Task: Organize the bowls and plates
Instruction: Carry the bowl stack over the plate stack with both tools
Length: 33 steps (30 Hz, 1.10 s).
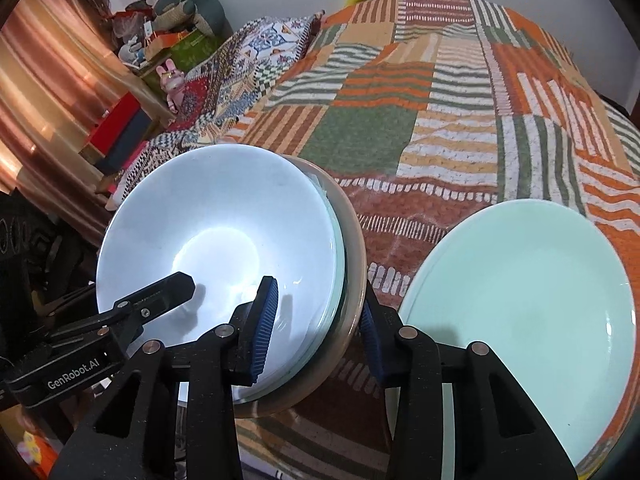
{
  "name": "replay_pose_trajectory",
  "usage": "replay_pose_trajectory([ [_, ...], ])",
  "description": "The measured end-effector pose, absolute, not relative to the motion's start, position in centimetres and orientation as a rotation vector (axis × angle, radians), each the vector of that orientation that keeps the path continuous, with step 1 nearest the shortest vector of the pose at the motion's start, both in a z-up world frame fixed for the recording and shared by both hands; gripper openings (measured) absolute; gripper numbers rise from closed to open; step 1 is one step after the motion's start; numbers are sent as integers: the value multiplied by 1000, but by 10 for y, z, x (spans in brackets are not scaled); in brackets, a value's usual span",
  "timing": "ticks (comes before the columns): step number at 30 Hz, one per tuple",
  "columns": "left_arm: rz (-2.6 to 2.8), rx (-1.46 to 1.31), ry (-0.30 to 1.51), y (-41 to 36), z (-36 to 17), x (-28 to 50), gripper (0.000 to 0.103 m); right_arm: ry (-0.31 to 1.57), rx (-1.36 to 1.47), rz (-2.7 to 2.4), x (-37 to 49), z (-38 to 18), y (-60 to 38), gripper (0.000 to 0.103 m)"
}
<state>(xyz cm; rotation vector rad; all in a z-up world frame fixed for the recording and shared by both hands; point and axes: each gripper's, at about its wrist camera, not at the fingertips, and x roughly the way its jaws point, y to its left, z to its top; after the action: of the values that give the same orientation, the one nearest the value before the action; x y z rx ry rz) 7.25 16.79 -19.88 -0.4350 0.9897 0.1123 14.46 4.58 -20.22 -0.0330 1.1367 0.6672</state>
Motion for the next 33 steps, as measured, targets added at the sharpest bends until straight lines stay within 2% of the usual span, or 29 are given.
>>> replay_pose_trajectory([
  [19, 23, -347, 876, 112, -131, 76, 46, 989, 44, 626, 134, -146, -12, 36],
  [33, -76, -286, 871, 61, -116, 91, 46, 930, 107, 545, 127, -128, -68, 36],
])
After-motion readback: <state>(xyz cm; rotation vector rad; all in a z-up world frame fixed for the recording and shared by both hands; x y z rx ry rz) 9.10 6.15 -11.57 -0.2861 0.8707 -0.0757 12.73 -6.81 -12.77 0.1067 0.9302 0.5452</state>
